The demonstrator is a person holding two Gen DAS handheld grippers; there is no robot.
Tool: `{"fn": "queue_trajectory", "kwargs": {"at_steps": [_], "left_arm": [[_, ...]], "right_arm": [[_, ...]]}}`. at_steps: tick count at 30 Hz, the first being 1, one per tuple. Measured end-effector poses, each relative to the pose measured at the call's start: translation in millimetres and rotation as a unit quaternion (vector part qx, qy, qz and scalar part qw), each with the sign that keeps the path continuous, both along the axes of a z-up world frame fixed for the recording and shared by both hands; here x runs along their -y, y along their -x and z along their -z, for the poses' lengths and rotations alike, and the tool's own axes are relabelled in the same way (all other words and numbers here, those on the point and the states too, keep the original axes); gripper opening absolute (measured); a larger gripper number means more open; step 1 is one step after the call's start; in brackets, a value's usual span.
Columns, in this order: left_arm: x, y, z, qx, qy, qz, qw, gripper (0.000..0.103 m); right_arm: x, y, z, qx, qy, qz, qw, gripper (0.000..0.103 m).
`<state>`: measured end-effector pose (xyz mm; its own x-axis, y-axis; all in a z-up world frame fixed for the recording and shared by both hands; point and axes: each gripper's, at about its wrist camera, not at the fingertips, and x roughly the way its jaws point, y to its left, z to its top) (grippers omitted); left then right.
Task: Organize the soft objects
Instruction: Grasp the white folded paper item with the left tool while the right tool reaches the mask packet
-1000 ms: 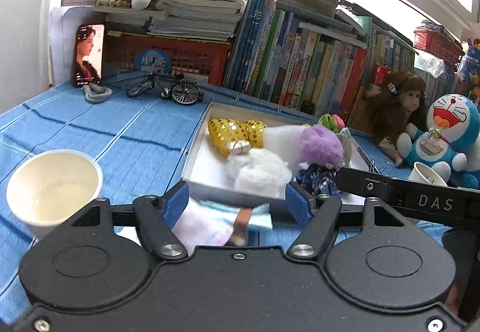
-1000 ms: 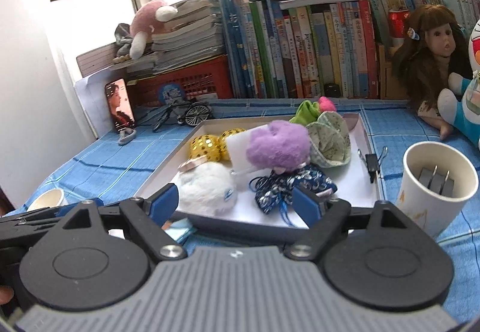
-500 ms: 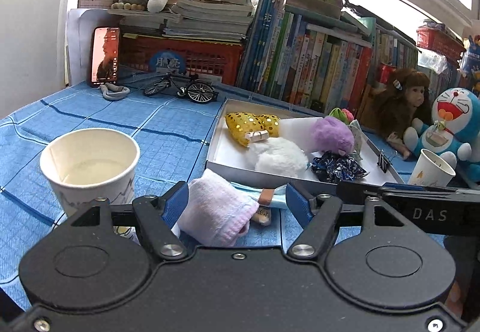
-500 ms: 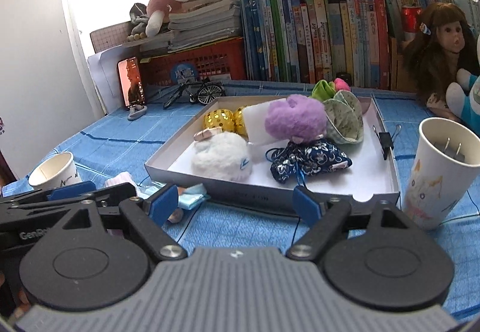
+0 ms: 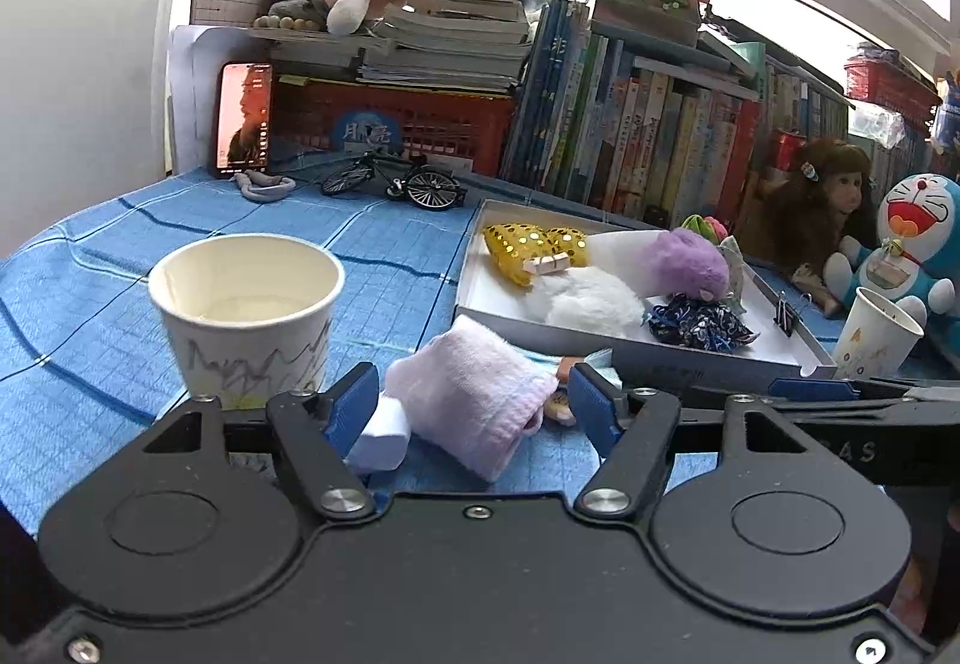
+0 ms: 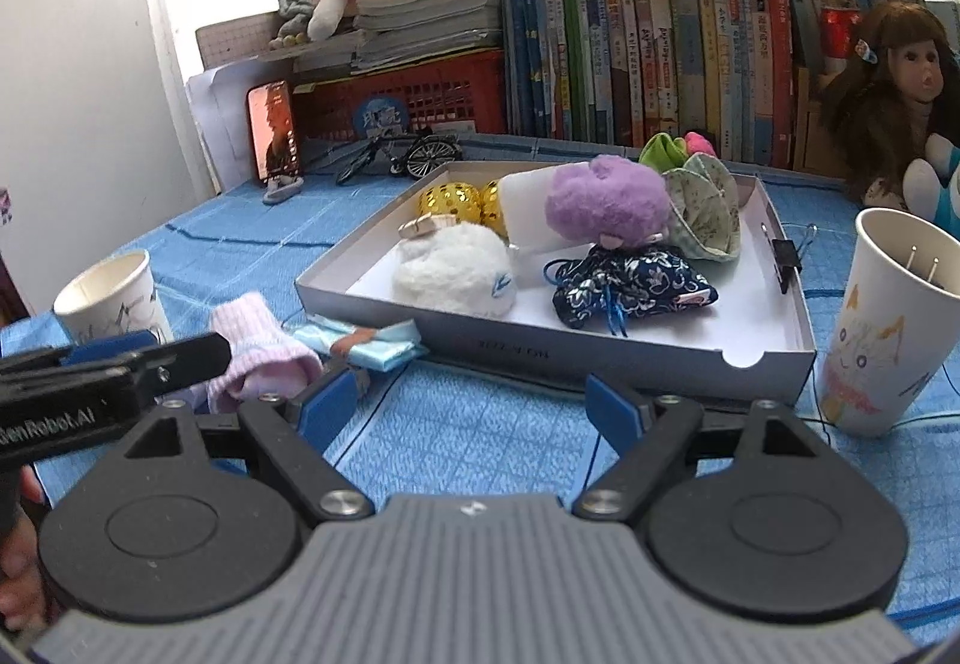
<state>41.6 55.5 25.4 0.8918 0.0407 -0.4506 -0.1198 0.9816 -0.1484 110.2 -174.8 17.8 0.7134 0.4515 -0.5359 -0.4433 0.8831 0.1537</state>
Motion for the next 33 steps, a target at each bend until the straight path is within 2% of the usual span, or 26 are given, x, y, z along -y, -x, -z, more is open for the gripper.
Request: {"fn": "queue_trajectory", "kwargs": {"at_steps": [3, 5, 9, 13, 16, 19, 25, 29, 33], "left_arm": [[0, 7, 3, 0.002, -0.009, -0.004, 1.0000, 0.057], [0, 10, 6, 0.000, -0.010, -0.003, 0.9999, 0.047], [-2, 14, 10, -0.005, -0.013, -0.005, 0.9999, 0.044], [-4, 16, 16, -0.009, -0.034, -0.024, 0.9991, 0.041], [-9, 14, 21, -0.017, -0.031, -0.029, 0.9990, 0.040], [-12, 12, 24, -0.020, -0.018, -0.033, 0.9991, 0.040], [-9, 18, 23, 0.001, -0.042, -0.045, 0.9981, 0.040], [-5, 20, 24, 0.008, -0.065, -0.054, 0.9964, 0.040], [-7, 15, 27, 0.002, -0.057, -0.052, 0.9971, 0.040]], "right_arm": [[-3, 3, 6, -0.002, 0.011, -0.012, 1.000, 0.090], [-6, 5, 9, -0.001, 0.017, -0.021, 1.000, 0.090], [-11, 8, 11, 0.007, 0.030, -0.029, 0.999, 0.089], [-16, 5, 9, 0.004, 0.023, -0.029, 0.999, 0.074], [-15, -2, 7, -0.017, -0.006, -0.026, 0.999, 0.063], [-11, -12, 5, -0.049, -0.050, -0.016, 0.997, 0.057], [-7, -32, 7, -0.100, -0.125, 0.006, 0.987, 0.054], [-10, -42, 9, -0.120, -0.148, 0.014, 0.982, 0.054], [-19, -48, 11, -0.124, -0.151, 0.017, 0.981, 0.054]]}}
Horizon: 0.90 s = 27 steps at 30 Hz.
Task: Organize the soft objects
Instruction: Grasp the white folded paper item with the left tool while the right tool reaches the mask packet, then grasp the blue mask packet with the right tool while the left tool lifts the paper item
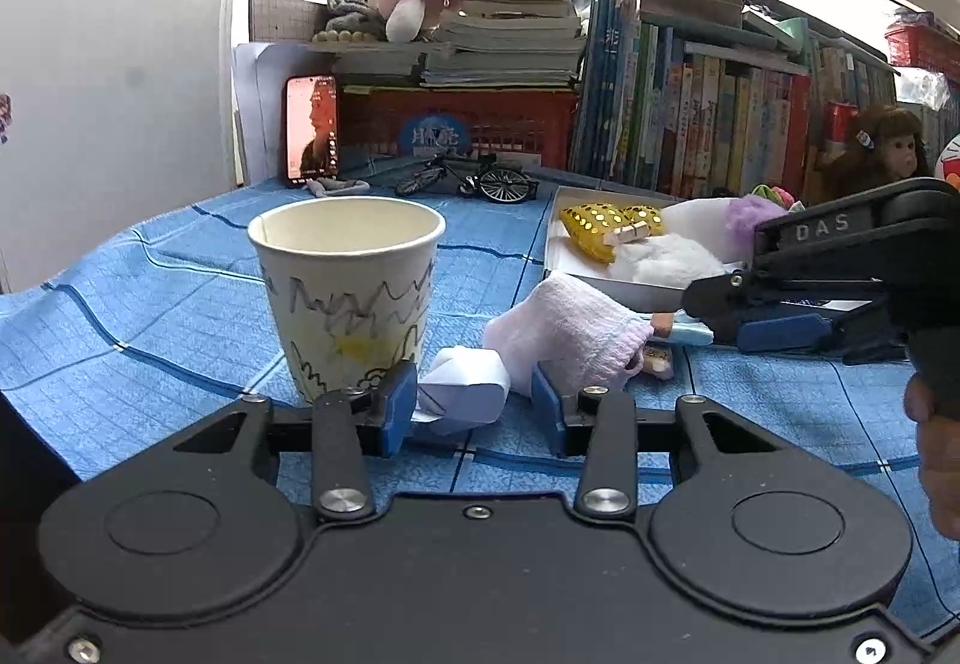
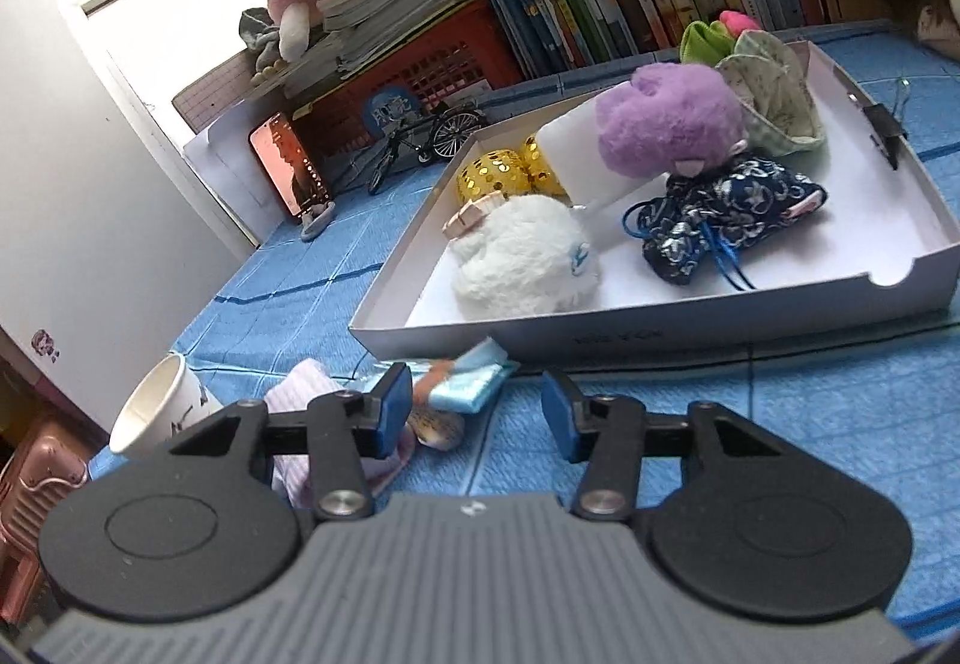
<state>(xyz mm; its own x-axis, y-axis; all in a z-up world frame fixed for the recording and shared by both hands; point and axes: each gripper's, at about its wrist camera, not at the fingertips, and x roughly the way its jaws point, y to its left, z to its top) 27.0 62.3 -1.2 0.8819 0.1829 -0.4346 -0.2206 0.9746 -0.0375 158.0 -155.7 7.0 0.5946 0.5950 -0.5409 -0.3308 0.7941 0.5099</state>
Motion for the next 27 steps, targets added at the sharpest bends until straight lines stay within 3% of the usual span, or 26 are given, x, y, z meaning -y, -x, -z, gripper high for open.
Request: {"fn": "queue_trajectory", "kwargs": {"at_steps": [2, 7, 11, 15, 21, 27], "left_arm": [[-1, -4, 2, -0.005, 0.006, 0.006, 1.0000, 0.028], [-2, -3, 6, -0.010, 0.003, 0.017, 0.9998, 0.017], [0, 4, 9, -0.015, 0.001, 0.037, 0.9992, 0.014], [3, 17, 9, 0.005, -0.020, 0.035, 0.9992, 0.012], [2, 21, 10, 0.020, -0.051, 0.015, 0.9984, 0.020], [-20, 16, 11, 0.002, 0.049, 0.003, 0.9988, 0.024]], "right_arm": [[-5, -1, 0, 0.001, 0.004, -0.001, 1.000, 0.054], [-13, -6, 2, -0.004, 0.011, -0.002, 1.000, 0.054], [-14, -9, 5, -0.009, 0.013, 0.002, 1.000, 0.054], [-16, -9, 6, -0.006, 0.022, 0.009, 1.000, 0.042], [-17, -12, 6, -0.009, 0.021, 0.009, 1.000, 0.041], [-19, -12, 7, -0.010, 0.023, 0.009, 1.000, 0.042]]}}
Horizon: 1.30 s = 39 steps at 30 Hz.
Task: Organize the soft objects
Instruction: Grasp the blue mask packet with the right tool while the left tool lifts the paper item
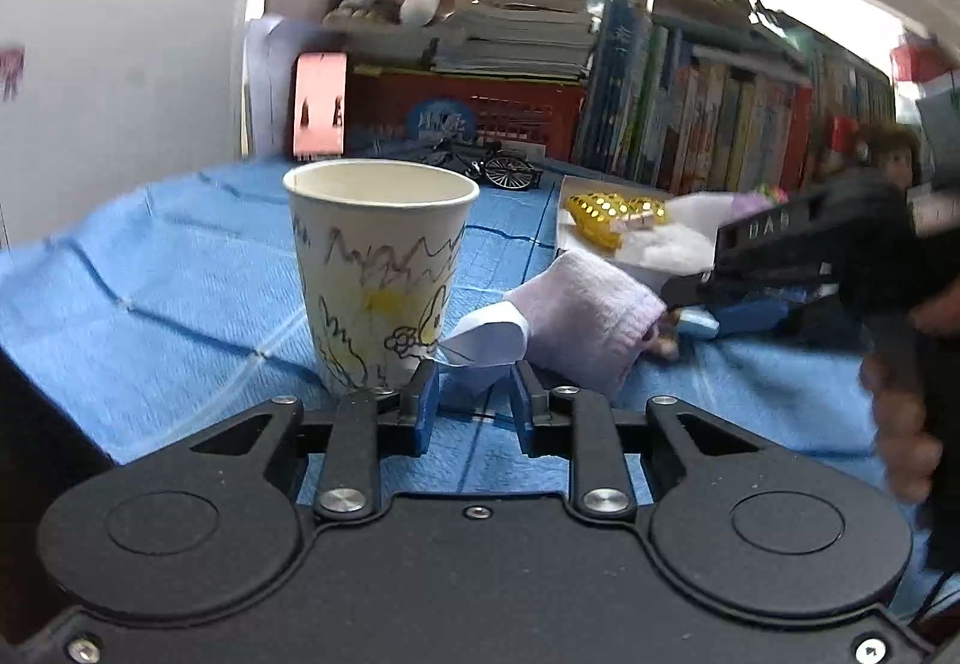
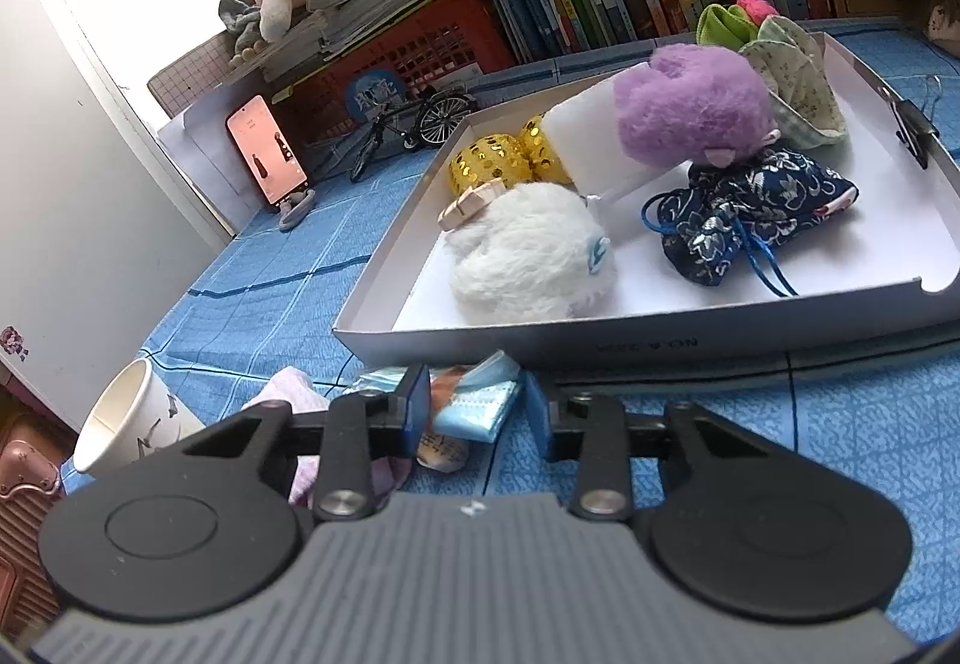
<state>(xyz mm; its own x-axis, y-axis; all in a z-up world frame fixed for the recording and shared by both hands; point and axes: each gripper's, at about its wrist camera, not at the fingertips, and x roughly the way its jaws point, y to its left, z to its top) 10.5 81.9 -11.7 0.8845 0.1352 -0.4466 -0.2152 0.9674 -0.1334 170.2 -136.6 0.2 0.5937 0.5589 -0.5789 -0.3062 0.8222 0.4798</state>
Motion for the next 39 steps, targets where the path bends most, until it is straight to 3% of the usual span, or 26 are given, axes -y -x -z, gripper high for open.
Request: {"fn": "queue_trajectory", "kwargs": {"at_steps": [5, 9, 12, 17, 22, 25, 30, 38, 39], "left_arm": [[-20, 3, 0, 0.009, 0.107, -0.025, 0.9939, 0.036], [-38, 5, 1, 0.024, 0.196, -0.063, 0.9782, 0.036], [-42, 4, 1, 0.032, 0.224, -0.086, 0.9704, 0.038], [-45, -7, 8, 0.023, 0.278, -0.110, 0.9539, 0.054], [-50, -11, 13, 0.036, 0.332, -0.144, 0.9316, 0.057], [-50, -13, 17, 0.045, 0.352, -0.158, 0.9216, 0.052], [-48, -13, 21, 0.040, 0.348, -0.165, 0.9217, 0.034], [-49, -2, 20, 0.032, 0.340, -0.146, 0.9284, 0.032], [-48, 0, 19, 0.029, 0.336, -0.141, 0.9309, 0.032]], "right_arm": [[0, 0, 0, -0.001, 0.000, 0.001, 1.000, 0.042], [0, 0, 1, 0.001, 0.003, 0.001, 1.000, 0.042], [-1, 0, 0, 0.005, 0.008, 0.000, 1.000, 0.042], [-1, 0, 0, 0.005, 0.010, 0.000, 1.000, 0.042], [0, 0, 0, 0.003, 0.009, 0.000, 1.000, 0.042], [0, 1, 0, 0.003, 0.010, 0.000, 1.000, 0.042], [0, 1, 0, 0.004, 0.013, -0.002, 1.000, 0.041], [-1, 11, -7, 0.024, 0.021, -0.004, 0.999, 0.021], [-1, 14, -9, 0.030, 0.025, -0.003, 0.999, 0.014]]}}
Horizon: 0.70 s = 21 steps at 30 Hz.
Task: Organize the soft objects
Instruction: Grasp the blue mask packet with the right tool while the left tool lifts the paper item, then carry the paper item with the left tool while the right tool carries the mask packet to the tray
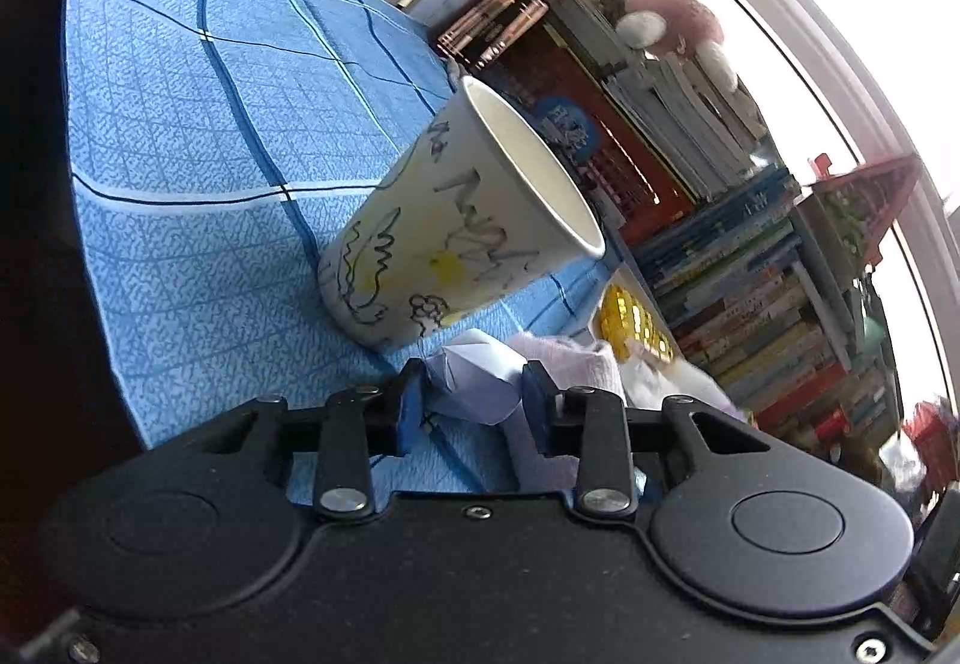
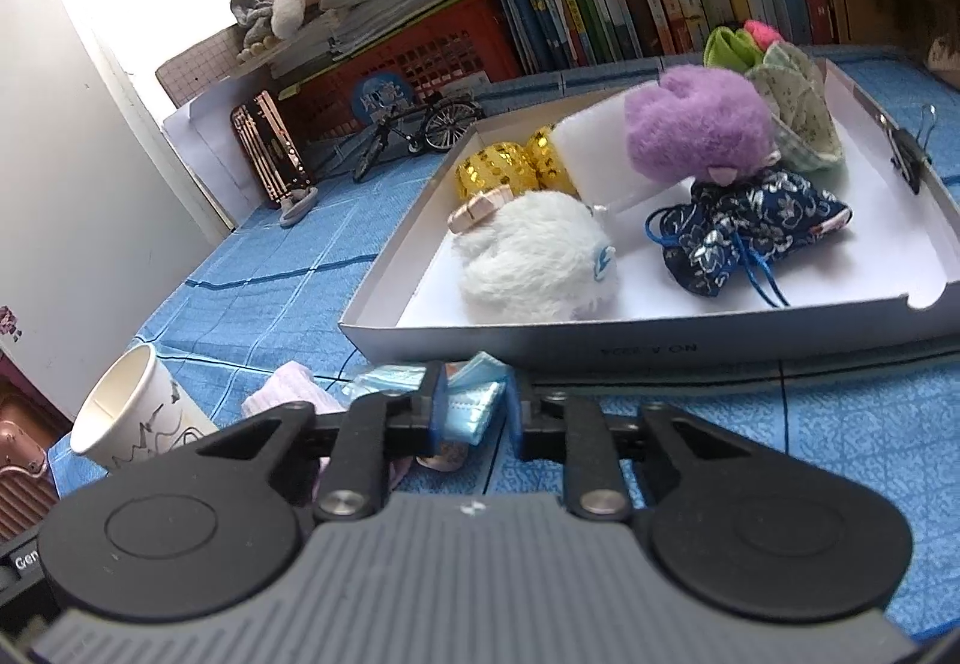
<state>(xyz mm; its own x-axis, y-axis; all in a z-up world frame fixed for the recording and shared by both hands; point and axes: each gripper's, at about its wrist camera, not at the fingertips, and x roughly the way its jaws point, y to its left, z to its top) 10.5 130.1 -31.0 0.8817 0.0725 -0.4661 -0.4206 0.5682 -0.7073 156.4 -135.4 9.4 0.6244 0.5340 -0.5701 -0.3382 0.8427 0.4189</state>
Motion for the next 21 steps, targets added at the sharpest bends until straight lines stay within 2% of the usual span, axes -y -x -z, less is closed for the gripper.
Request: {"fn": "queue_trajectory", "kwargs": {"at_steps": [3, 6, 8, 11, 12, 13, 14, 18, 21], "left_arm": [[5, 7, -3, -0.002, -0.020, 0.017, 0.9996, 0.031], [11, 14, -5, -0.002, -0.042, 0.032, 0.9986, 0.030], [14, 16, -6, -0.001, -0.051, 0.041, 0.9979, 0.018], [19, 18, -8, -0.004, -0.060, 0.053, 0.9968, 0.018], [20, 19, -8, -0.004, -0.065, 0.055, 0.9964, 0.018], [21, 20, -9, -0.003, -0.071, 0.055, 0.9959, 0.018], [22, 20, -9, -0.003, -0.074, 0.056, 0.9957, 0.018], [18, 18, -7, -0.013, -0.065, 0.051, 0.9965, 0.021], [15, 18, -7, -0.017, -0.062, 0.045, 0.9969, 0.021]], "right_arm": [[1, 7, -5, 0.017, 0.014, 0.000, 1.000, 0.008], [4, 13, -9, 0.029, 0.022, 0.002, 0.999, 0.007], [7, 15, -10, 0.029, 0.022, 0.003, 0.999, 0.007], [14, 10, -7, 0.005, -0.005, 0.004, 1.000, 0.016], [17, 6, -4, -0.010, -0.021, 0.008, 1.000, 0.023], [18, 2, -1, -0.024, -0.035, 0.007, 0.999, 0.041], [18, -3, 3, -0.040, -0.054, 0.010, 0.998, 0.048], [10, -18, 13, -0.075, -0.074, 0.024, 0.994, 0.053], [0, -28, 19, -0.090, -0.080, 0.025, 0.992, 0.053]]}}
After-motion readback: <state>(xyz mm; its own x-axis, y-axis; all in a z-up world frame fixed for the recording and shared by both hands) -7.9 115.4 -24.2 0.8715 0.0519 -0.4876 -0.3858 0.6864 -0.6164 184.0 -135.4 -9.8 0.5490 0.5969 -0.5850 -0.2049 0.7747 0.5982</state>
